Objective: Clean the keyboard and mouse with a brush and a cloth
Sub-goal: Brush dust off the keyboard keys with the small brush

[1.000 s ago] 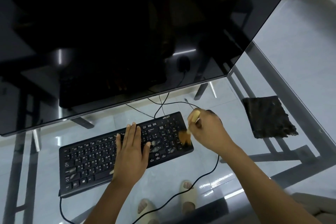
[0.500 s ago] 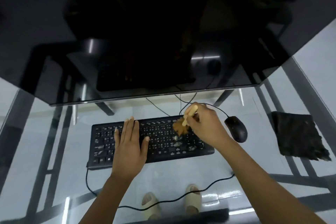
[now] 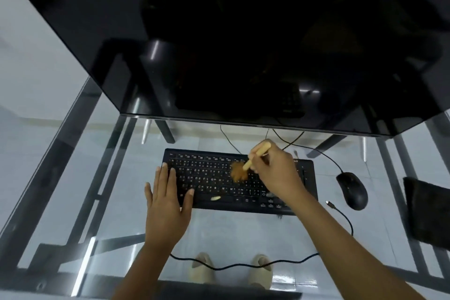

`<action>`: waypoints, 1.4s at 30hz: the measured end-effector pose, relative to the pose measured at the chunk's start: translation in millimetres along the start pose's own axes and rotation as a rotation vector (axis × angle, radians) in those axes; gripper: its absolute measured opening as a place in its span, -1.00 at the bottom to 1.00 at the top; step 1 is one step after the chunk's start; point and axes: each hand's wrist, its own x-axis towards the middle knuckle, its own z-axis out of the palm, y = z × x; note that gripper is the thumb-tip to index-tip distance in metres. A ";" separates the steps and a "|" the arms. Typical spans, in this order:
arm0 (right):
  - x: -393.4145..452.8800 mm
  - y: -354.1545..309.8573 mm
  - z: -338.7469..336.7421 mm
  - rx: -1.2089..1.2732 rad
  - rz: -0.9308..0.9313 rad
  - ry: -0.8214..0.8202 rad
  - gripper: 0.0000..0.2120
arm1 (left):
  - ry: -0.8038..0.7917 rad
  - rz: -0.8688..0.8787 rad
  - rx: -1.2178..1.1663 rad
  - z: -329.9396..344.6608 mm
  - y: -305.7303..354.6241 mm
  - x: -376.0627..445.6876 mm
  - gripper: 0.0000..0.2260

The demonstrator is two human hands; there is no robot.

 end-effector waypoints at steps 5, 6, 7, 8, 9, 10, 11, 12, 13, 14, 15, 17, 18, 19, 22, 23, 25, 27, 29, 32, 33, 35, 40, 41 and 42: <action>5.6 -16.1 13.6 0.103 0.000 -0.060 -0.97 | 0.008 -0.021 -0.082 -3.6 -10.6 -0.1 -0.30; 5.5 -17.6 19.6 0.066 0.032 -0.159 -0.98 | 0.005 -0.017 -0.091 -3.3 -13.3 0.2 -0.30; 5.9 -18.7 25.5 -0.003 0.013 -0.170 -0.97 | 0.001 -0.011 -0.098 -3.2 -16.0 0.2 -0.29; 7.2 -20.7 29.5 -0.044 -0.023 -0.095 -0.97 | -0.005 -0.007 -0.107 -2.7 -17.6 0.3 -0.29; 8.5 -23.6 31.7 -0.051 -0.069 0.010 -0.97 | -0.013 -0.005 -0.117 -2.2 -18.4 0.7 -0.29; 9.5 -25.3 33.2 -0.010 -0.087 0.065 -0.98 | -0.019 -0.003 -0.128 -1.8 -19.3 0.9 -0.29; 10.0 -28.1 35.0 0.046 -0.070 0.043 -0.98 | -0.023 -0.001 -0.136 -1.5 -20.5 1.3 -0.29; 9.5 -32.1 37.2 0.085 -0.025 -0.046 -0.98 | -0.029 0.002 -0.144 -1.0 -21.7 1.5 -0.28; 8.3 -33.9 41.9 0.085 0.006 -0.145 -0.96 | -0.035 0.004 -0.157 -0.6 -23.1 1.6 -0.26; 7.2 -35.6 46.3 0.018 0.004 -0.173 -0.96 | -0.044 0.008 -0.180 -0.4 -24.5 1.6 -0.23; 7.3 -36.4 49.1 -0.042 -0.031 -0.123 -0.95 | -0.057 0.012 -0.209 -0.4 -25.4 1.8 -0.19; 7.8 -41.9 52.9 -0.092 -0.141 0.061 -0.98 | -0.078 0.024 -0.264 -1.9 -25.6 2.4 -0.08; 7.8 -43.0 54.5 -0.065 -0.160 0.051 -0.97 | -0.079 0.033 -0.280 -2.5 -25.8 2.7 -0.03; 5.7 -45.9 56.3 -0.037 -0.163 -0.025 -0.96 | -0.078 0.041 -0.291 -3.6 -26.3 2.6 0.00; 0.6 -50.9 66.6 -0.199 -0.231 -0.306 -0.97 | -0.082 0.057 -0.335 -9.2 -32.2 2.8 0.04; 1.6 -48.9 67.6 -0.242 -0.281 -0.248 -0.96 | -0.087 0.070 -0.350 -10.4 -34.5 3.3 0.04; -0.4 -50.7 68.8 -0.190 -0.375 -0.022 -0.94 | -0.093 0.081 -0.376 -12.5 -38.1 2.9 0.03; -7.8 -52.4 73.1 -0.017 -0.307 -0.059 -0.91 | -0.092 0.073 -0.392 -15.9 -38.8 3.3 0.01; -14.9 -54.0 83.0 0.031 -0.166 -0.292 -0.91 | -0.085 0.070 -0.386 -15.9 -40.6 2.2 -0.01; -9.7 -49.4 84.1 -0.111 -0.135 -0.135 -0.95 | -0.097 0.066 -0.366 -13.6 -44.1 3.1 -0.01; -6.7 -53.9 79.7 -0.082 -0.133 0.004 -0.95 | -0.107 0.057 -0.371 -12.0 -44.6 3.5 0.00; -3.7 -56.2 79.7 0.067 -0.083 0.062 -0.94 | -0.110 0.037 -0.385 -9.9 -46.4 3.1 0.01; -4.9 -59.9 95.0 -0.052 -0.098 -0.079 -0.88 | -0.105 0.027 -0.420 -11.3 -46.6 1.8 0.00; -1.1 -61.9 92.0 -0.031 -0.116 0.070 -0.84 | -0.103 0.019 -0.420 -11.4 -45.9 2.0 0.00; 1.8 -62.4 90.6 0.036 -0.111 0.151 -0.82 | -0.103 0.007 -0.411 -11.4 -44.9 1.4 -0.01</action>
